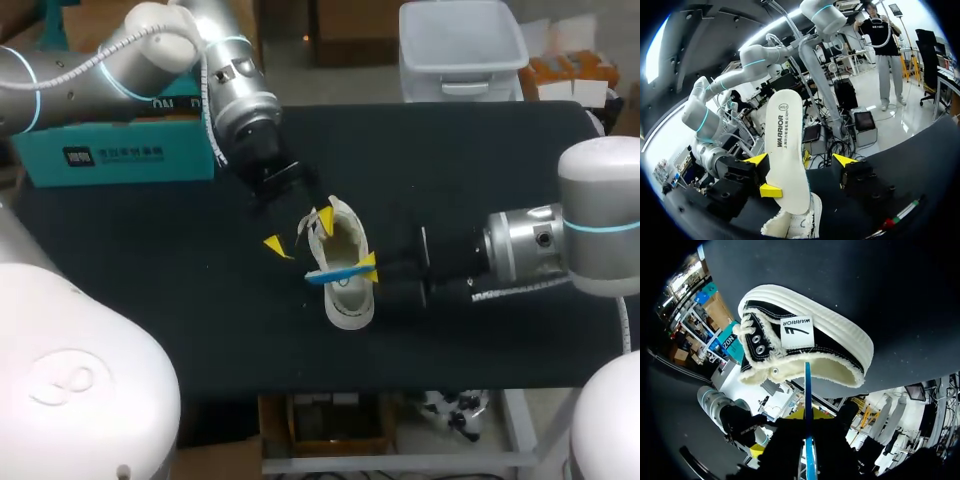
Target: Open the shoe tongue, take the insole out of the shoe, put the insole back into the shoe, and pack the shoe into the shoebox
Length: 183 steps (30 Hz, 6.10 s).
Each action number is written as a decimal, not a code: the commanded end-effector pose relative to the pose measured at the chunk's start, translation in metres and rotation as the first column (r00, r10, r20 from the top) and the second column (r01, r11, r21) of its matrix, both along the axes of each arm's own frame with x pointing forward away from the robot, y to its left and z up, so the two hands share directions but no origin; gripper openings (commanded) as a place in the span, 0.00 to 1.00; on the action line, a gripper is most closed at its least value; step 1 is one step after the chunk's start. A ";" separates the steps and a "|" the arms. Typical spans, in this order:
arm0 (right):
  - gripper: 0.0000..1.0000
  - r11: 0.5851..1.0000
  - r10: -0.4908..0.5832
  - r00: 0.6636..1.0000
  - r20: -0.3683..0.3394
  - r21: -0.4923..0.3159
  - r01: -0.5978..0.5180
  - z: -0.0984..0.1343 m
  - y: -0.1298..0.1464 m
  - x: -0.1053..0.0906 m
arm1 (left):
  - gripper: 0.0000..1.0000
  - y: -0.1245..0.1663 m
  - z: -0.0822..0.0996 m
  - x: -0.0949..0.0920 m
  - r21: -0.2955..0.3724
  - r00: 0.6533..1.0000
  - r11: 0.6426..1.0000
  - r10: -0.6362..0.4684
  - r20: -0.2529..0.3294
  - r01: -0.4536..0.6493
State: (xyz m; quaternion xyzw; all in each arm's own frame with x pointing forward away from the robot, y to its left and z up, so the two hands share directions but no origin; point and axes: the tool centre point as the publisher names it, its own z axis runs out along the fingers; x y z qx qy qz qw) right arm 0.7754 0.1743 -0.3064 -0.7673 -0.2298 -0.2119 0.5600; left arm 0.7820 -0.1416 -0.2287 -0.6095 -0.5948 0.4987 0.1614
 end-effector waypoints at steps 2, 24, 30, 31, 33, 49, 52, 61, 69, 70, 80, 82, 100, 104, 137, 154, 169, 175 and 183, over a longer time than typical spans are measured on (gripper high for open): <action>0.00 1.000 -0.019 1.000 0.017 0.009 0.019 -0.003 0.001 -0.007 | 1.00 0.018 0.020 0.034 0.079 1.000 0.997 -0.007 0.015 0.006; 0.00 1.000 0.011 0.997 0.073 0.004 -0.012 -0.008 0.001 -0.013 | 1.00 0.037 0.036 0.114 0.185 0.983 0.973 0.112 0.145 -0.138; 0.00 1.000 0.008 0.997 0.078 0.013 -0.009 -0.008 -0.001 -0.012 | 1.00 0.036 0.039 0.115 0.183 0.982 0.974 0.110 0.152 -0.137; 0.00 1.000 0.008 0.997 0.077 0.014 -0.009 -0.008 -0.002 -0.012 | 1.00 0.035 0.039 0.115 0.183 0.982 0.974 0.109 0.153 -0.136; 0.00 1.000 0.007 0.997 0.078 0.014 -0.008 -0.007 -0.002 -0.012 | 1.00 0.035 0.039 0.115 0.184 0.982 0.973 0.108 0.156 -0.136; 0.00 1.000 0.003 0.998 0.067 0.030 -0.005 -0.006 -0.003 -0.012 | 1.00 0.032 0.037 0.110 0.211 0.984 0.968 0.108 0.142 -0.137; 0.00 1.000 0.003 0.998 0.067 0.030 -0.005 -0.006 -0.003 -0.012 | 1.00 0.032 0.037 0.110 0.211 0.984 0.968 0.108 0.142 -0.137; 0.00 1.000 0.003 0.998 0.067 0.030 -0.005 -0.006 -0.003 -0.012 | 1.00 0.032 0.037 0.110 0.211 0.984 0.968 0.108 0.142 -0.137; 0.00 0.997 -0.042 0.997 0.070 0.064 0.037 -0.007 0.005 -0.005 | 1.00 0.042 0.027 0.074 0.121 0.936 0.941 0.287 0.202 -0.315; 0.00 0.996 -0.053 0.995 0.079 0.071 0.047 -0.006 0.006 -0.004 | 1.00 0.043 0.025 0.071 0.108 0.927 0.934 0.313 0.207 -0.340; 0.00 0.987 -0.113 0.986 0.124 0.129 0.097 -0.022 0.004 0.003 | 1.00 0.033 0.000 0.034 0.033 0.903 0.923 0.366 0.227 -0.382; 0.00 0.987 -0.117 0.985 0.125 0.121 0.102 -0.024 0.003 0.004 | 1.00 0.030 -0.004 0.028 0.016 0.890 0.913 0.393 0.229 -0.407; 0.00 0.986 -0.117 0.980 0.160 0.138 0.095 -0.029 -0.010 0.015 | 1.00 0.023 -0.037 -0.006 -0.137 0.782 0.804 0.595 0.185 -0.579; 0.00 0.986 -0.102 0.982 0.157 0.145 0.079 -0.032 -0.009 0.018 | 1.00 0.024 -0.046 -0.010 -0.199 0.710 0.724 0.688 0.149 -0.660; 0.00 0.990 -0.064 0.985 0.157 0.134 0.043 -0.034 -0.003 0.021 | 0.43 -0.019 -0.094 0.008 -0.312 0.602 0.579 0.798 0.029 -0.753; 0.00 0.990 -0.061 0.986 0.156 0.138 0.039 -0.036 0.000 0.022 | 0.00 -0.031 -0.097 0.022 -0.291 0.618 0.603 0.785 0.046 -0.743; 0.00 0.990 -0.069 0.985 0.156 0.134 0.048 -0.041 0.009 0.021 | 0.00 -0.039 -0.098 0.036 -0.253 0.660 0.668 0.740 0.128 -0.700; 0.00 0.991 -0.069 0.985 0.157 0.121 0.050 -0.040 0.011 0.021 | 0.00 -0.043 -0.100 0.037 -0.237 0.689 0.712 0.701 0.184 -0.661; 0.00 0.991 -0.089 0.980 0.180 0.115 0.069 -0.040 0.011 0.024 | 0.00 -0.046 -0.103 0.036 -0.222 0.735 0.773 0.634 0.242 -0.594</action>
